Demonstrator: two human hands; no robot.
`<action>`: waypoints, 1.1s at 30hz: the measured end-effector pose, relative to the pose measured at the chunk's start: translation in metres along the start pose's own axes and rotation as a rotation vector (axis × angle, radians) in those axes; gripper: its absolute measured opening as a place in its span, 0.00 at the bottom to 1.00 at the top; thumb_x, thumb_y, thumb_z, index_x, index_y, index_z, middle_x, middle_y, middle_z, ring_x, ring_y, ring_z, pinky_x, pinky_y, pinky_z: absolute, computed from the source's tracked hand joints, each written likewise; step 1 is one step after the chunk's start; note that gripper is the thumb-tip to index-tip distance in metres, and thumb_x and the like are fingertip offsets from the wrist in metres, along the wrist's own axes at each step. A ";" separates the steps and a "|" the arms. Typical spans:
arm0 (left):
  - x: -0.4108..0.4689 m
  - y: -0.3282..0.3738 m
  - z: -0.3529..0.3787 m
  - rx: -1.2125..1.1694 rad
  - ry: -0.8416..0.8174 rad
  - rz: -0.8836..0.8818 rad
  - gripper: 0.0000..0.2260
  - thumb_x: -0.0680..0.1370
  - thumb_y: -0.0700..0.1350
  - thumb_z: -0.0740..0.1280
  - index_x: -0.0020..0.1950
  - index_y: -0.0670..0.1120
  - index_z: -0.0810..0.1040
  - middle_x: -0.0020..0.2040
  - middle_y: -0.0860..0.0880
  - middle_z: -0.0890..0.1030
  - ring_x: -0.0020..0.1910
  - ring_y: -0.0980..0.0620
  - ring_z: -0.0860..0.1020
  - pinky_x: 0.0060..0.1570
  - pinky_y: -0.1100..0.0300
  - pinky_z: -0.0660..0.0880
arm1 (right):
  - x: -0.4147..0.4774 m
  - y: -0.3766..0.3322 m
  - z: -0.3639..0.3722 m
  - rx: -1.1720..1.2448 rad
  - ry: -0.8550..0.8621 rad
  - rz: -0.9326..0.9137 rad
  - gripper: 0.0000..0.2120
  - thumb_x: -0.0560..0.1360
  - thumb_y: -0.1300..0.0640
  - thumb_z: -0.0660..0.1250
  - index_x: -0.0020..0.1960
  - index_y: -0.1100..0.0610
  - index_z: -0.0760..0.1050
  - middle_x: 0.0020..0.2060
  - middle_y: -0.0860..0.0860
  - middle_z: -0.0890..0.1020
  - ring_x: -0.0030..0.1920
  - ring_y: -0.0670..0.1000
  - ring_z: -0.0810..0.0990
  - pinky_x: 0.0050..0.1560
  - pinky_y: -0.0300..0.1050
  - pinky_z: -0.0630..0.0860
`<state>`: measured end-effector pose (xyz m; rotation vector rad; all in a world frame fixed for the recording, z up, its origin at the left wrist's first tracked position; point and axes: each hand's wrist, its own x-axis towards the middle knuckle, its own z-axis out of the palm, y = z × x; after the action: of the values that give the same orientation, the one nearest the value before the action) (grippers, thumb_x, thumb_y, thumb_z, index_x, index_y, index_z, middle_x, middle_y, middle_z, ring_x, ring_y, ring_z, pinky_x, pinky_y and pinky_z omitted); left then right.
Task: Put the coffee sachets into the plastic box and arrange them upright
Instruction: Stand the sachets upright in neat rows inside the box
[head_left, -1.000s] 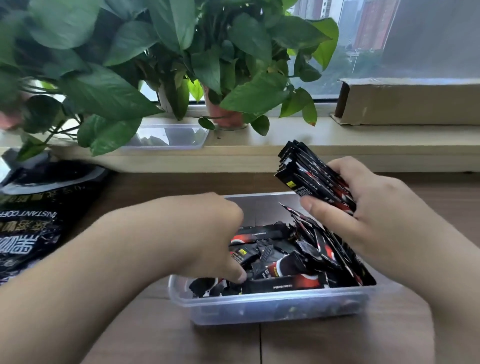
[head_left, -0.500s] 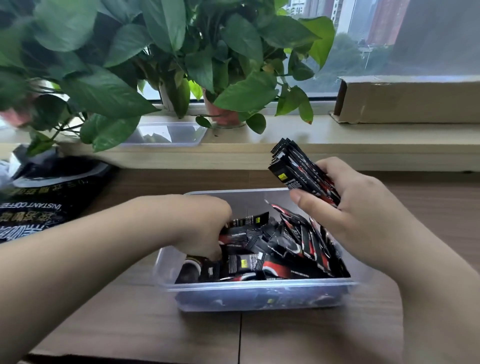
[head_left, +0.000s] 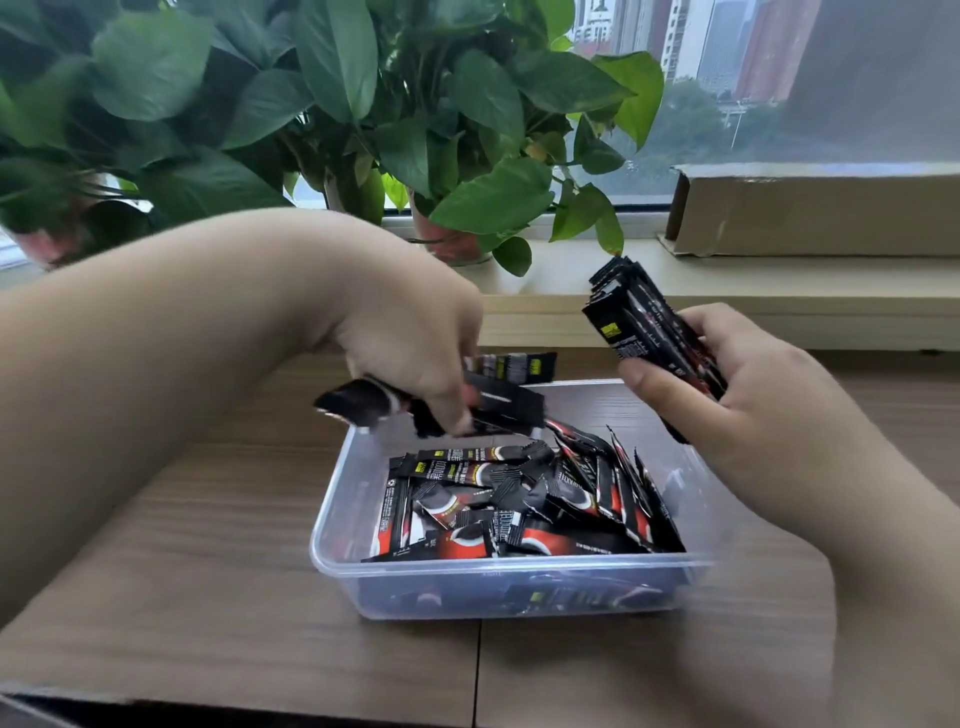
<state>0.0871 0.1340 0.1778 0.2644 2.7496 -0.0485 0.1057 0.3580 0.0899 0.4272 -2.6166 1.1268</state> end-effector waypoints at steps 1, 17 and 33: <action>0.004 0.007 0.002 -0.074 -0.019 0.025 0.12 0.74 0.50 0.74 0.41 0.41 0.82 0.20 0.53 0.74 0.17 0.54 0.72 0.18 0.69 0.67 | -0.001 0.001 -0.003 -0.007 0.019 0.005 0.12 0.72 0.37 0.65 0.49 0.44 0.72 0.34 0.48 0.80 0.37 0.44 0.76 0.33 0.34 0.69; 0.037 0.078 0.027 -0.134 -0.020 0.127 0.20 0.81 0.56 0.62 0.37 0.45 0.81 0.34 0.48 0.85 0.29 0.50 0.79 0.32 0.60 0.77 | -0.006 0.009 -0.015 0.010 0.040 0.032 0.11 0.73 0.39 0.66 0.49 0.44 0.73 0.33 0.49 0.80 0.36 0.44 0.76 0.34 0.35 0.70; 0.047 0.059 0.045 -0.846 0.190 0.037 0.12 0.83 0.37 0.57 0.57 0.32 0.76 0.52 0.36 0.85 0.48 0.38 0.85 0.48 0.46 0.83 | -0.008 0.011 -0.021 -0.008 0.079 0.080 0.13 0.73 0.38 0.65 0.49 0.46 0.73 0.33 0.49 0.81 0.33 0.46 0.76 0.33 0.41 0.69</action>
<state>0.0718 0.1974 0.1184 0.0789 2.6581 1.1606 0.1120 0.3819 0.0935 0.2724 -2.5895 1.1331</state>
